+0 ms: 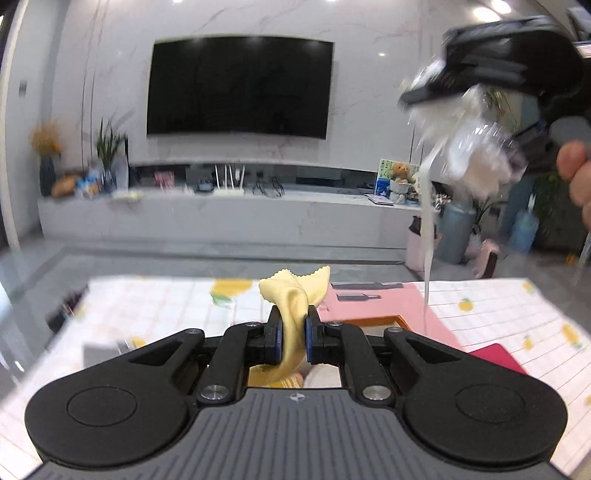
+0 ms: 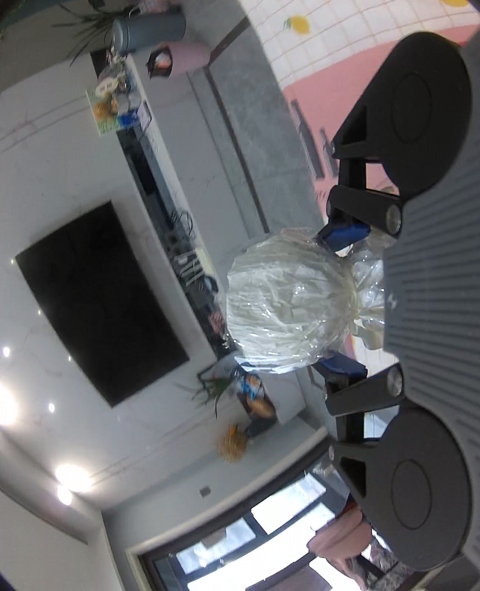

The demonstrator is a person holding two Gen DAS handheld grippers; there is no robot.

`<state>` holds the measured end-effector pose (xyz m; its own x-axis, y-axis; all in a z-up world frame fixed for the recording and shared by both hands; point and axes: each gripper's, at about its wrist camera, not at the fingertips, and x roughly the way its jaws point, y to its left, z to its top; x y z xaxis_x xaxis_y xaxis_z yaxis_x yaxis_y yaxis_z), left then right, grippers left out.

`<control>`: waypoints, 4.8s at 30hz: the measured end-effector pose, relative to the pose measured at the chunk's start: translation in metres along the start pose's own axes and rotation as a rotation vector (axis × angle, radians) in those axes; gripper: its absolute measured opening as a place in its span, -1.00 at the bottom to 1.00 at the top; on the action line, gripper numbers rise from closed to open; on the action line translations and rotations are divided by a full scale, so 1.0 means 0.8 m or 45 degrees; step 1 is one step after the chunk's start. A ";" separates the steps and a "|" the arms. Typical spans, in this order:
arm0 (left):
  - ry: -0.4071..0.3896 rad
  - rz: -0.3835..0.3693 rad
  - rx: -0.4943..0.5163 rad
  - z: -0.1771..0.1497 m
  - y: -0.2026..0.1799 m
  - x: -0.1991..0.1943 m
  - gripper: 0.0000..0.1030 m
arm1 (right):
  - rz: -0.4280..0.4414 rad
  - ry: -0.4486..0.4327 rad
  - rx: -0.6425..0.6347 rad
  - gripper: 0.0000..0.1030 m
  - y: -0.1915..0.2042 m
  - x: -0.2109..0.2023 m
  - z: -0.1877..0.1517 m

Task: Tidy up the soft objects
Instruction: 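Carry the bundle over the orange box with right while left carries the yellow cloth, then drop the yellow cloth with left while right lowers the bundle into the box, then open the right gripper and withdraw both tools from the orange box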

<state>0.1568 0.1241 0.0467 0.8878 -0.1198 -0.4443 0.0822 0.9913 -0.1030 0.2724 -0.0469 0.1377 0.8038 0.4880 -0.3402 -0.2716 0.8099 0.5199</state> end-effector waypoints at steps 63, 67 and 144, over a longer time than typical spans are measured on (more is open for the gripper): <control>0.256 0.342 0.192 -0.083 0.053 -0.063 0.72 | -0.410 0.942 -0.742 0.23 -0.056 0.198 -0.258; 0.224 0.344 0.186 -0.078 0.053 -0.076 0.72 | -0.359 0.911 -0.900 0.75 -0.028 0.165 -0.247; -0.307 0.203 0.213 -0.104 -0.148 -0.238 1.00 | -0.269 -0.028 -0.632 0.76 -0.039 -0.299 -0.262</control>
<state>-0.0596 0.0252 0.0692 0.9754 0.0343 -0.2177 -0.0110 0.9942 0.1072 -0.0220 -0.1208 0.0389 0.8774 0.2954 -0.3781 -0.3163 0.9486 0.0071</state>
